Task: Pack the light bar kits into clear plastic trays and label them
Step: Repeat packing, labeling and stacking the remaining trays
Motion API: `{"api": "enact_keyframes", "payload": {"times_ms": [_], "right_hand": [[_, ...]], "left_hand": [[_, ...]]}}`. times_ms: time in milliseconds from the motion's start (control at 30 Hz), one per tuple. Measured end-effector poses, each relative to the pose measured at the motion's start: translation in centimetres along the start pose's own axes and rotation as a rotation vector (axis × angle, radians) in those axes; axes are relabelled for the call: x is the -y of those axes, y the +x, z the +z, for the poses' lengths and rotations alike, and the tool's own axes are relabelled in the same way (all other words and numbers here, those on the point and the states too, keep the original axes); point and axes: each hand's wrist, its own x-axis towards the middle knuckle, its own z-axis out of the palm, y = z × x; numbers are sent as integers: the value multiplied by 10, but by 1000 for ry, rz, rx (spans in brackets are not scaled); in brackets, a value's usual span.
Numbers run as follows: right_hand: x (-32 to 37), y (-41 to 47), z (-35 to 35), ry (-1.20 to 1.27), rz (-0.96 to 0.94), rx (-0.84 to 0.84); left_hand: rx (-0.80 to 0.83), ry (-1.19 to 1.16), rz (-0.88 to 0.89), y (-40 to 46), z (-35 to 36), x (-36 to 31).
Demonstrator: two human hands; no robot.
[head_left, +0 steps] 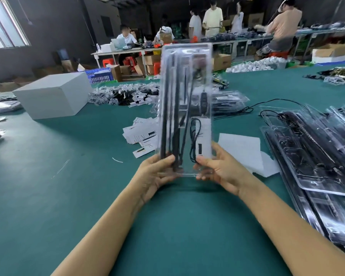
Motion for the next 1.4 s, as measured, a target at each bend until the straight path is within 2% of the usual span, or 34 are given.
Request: {"api": "enact_keyframes", "payload": {"times_ms": [67, 233, 533, 1000, 1400], "right_hand": [[-2, 2, -2, -55, -10, 16], [-10, 5, -1, 27, 61, 4], [-8, 9, -2, 83, 178, -56], [-15, 9, 13, -118, 91, -261], [-12, 6, 10, -317, -24, -213]], "left_hand": [[15, 13, -10, 0, 1, 2], [-61, 86, 34, 1, -1, 6], [-46, 30, 122, 1, 1, 9], [-24, 10, 141, 2, 4, 12], [-5, -3, 161, 1, 3, 11]]}}
